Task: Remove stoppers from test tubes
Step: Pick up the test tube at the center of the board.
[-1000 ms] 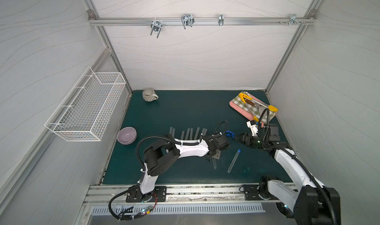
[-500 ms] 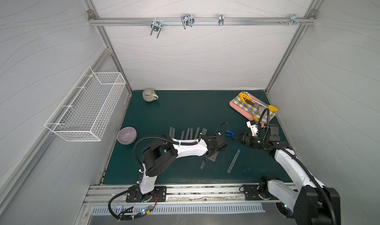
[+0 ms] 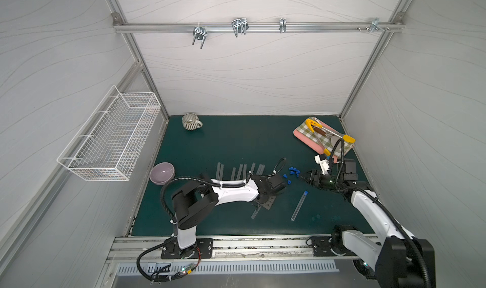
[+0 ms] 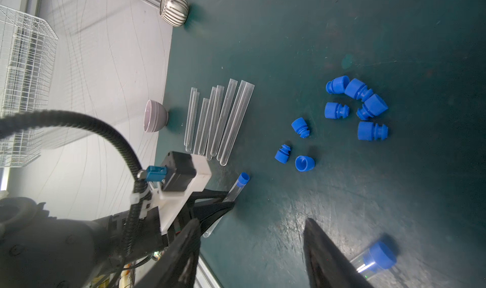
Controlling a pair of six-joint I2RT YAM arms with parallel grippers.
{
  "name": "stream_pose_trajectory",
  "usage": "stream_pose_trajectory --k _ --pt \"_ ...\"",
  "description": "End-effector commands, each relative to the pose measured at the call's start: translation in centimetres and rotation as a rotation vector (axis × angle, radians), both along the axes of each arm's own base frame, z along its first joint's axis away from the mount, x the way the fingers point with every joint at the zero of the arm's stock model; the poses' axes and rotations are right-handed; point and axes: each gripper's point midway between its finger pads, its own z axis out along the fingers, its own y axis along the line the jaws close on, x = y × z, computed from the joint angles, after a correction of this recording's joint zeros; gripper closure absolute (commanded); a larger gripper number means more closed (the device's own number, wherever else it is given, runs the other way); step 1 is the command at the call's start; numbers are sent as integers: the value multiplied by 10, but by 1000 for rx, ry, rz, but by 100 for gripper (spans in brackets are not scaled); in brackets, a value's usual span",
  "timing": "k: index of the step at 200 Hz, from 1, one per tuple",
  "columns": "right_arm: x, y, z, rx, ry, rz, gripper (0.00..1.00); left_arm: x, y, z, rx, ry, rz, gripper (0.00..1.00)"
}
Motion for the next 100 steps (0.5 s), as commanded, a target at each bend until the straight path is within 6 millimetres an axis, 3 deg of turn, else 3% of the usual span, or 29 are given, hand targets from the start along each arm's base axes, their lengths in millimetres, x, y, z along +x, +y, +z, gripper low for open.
stream_pose_trajectory --k 1,45,100 --pt "-2 7 7 47 8 44 37 4 -16 39 -134 -78 -86 91" --pt "-10 36 2 39 42 172 37 6 1 79 -163 -207 -162 91" --pt "-15 63 11 55 48 265 38 -1 22 94 -213 -271 -174 90"
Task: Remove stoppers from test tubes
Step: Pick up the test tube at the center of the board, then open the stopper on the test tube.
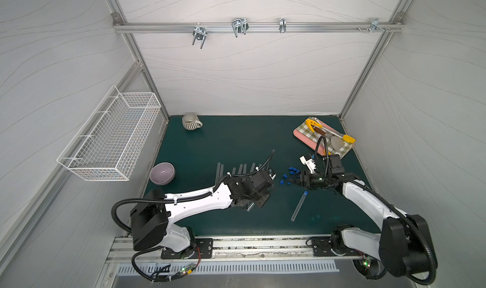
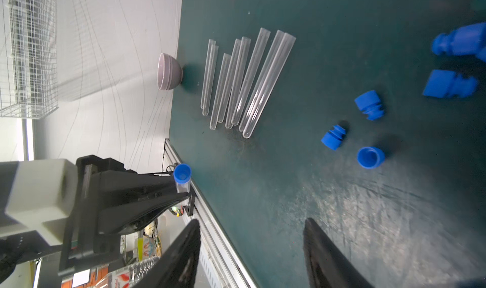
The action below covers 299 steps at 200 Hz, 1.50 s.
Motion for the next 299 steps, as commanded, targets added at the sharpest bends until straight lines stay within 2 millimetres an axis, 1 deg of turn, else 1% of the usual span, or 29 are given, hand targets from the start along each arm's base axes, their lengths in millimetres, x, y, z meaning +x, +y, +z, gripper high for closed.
stream_pose_trajectory --k 1,26,51,78,120,149,174,191,218,247,268,299 --pt "0 11 13 32 -27 45 38 1 5 7 -33 -47 -19 90" --pt "-8 21 18 50 -30 88 38 -5 10 5 -45 -35 -34 90" --pt "-15 29 21 76 -27 131 38 -10 15 12 -63 -40 -47 91" --pt "-21 34 23 81 -28 162 38 -13 19 20 -85 -47 -50 91" --pt "-33 40 25 91 -33 200 38 -18 23 19 -80 -36 -60 91" --pt "-37 43 28 102 -34 224 39 -22 20 20 -98 -23 -79 91" --pt "-41 47 32 125 -38 247 40 -24 17 16 -114 -15 -92 92" --pt "-44 50 33 125 -42 260 41 -26 13 13 -124 -4 -105 92" --pt "-48 53 32 148 -34 278 42 -26 11 14 -133 -6 -114 92" --pt "-48 57 29 156 -18 301 46 -26 11 16 -137 -14 -120 92" --pt "-51 62 32 175 -22 325 50 -28 9 14 -140 -5 -132 92" --pt "-58 70 34 184 -23 371 52 -29 6 13 -149 0 -145 92"
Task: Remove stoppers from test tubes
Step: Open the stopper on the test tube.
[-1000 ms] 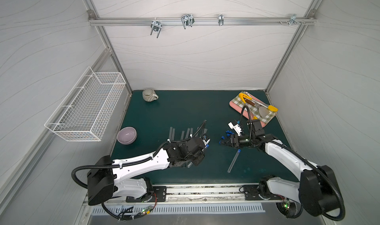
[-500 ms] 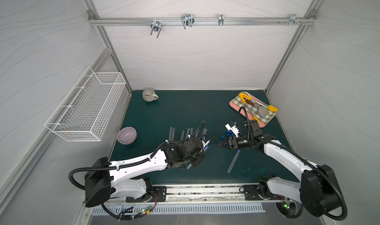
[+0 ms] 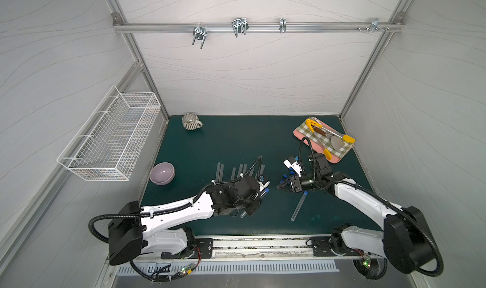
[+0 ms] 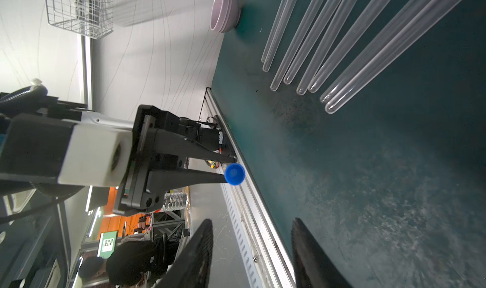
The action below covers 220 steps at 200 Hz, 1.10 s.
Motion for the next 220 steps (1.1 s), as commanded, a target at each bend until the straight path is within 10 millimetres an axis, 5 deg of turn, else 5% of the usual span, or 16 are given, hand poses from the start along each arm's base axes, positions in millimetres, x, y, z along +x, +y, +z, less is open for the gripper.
stream_pose_trajectory --k 1,111,220 --pt "-5 9 10 38 -21 54 52 1 -10 8 -45 -17 -31 92" --pt "-10 37 7 26 -23 130 60 -8 -16 11 -60 -20 -76 92" --pt "-15 44 4 14 -19 152 73 -7 -15 13 -61 -29 -69 92"
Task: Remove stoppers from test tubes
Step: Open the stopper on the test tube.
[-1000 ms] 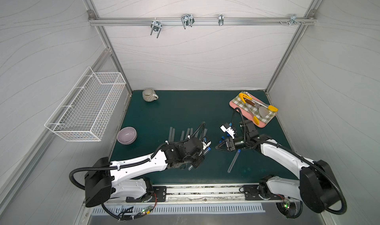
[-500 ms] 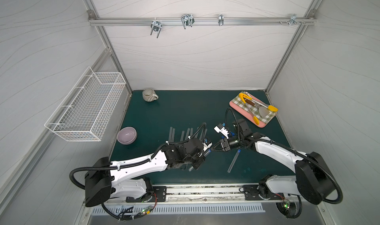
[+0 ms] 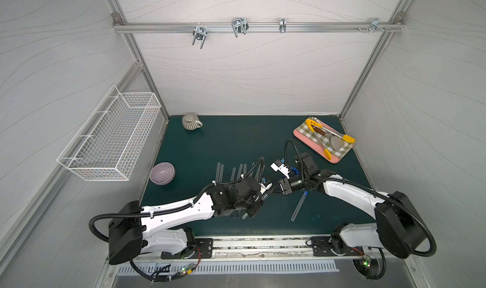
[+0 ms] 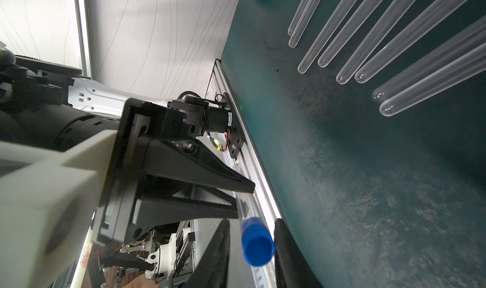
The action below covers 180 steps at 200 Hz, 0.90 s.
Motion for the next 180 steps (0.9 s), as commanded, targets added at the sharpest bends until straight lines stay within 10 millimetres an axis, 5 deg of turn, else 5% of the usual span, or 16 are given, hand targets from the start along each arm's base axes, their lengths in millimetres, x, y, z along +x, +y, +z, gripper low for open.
stream_pose_trajectory --k 1,117,180 --pt "2 5 7 14 -19 11 73 1 -6 10 -38 -32 -19 92" --pt "12 -7 -4 -105 -74 -29 89 7 5 8 8 -63 19 94" --pt "19 -14 35 57 -79 -50 90 10 6 3 40 -62 28 96"
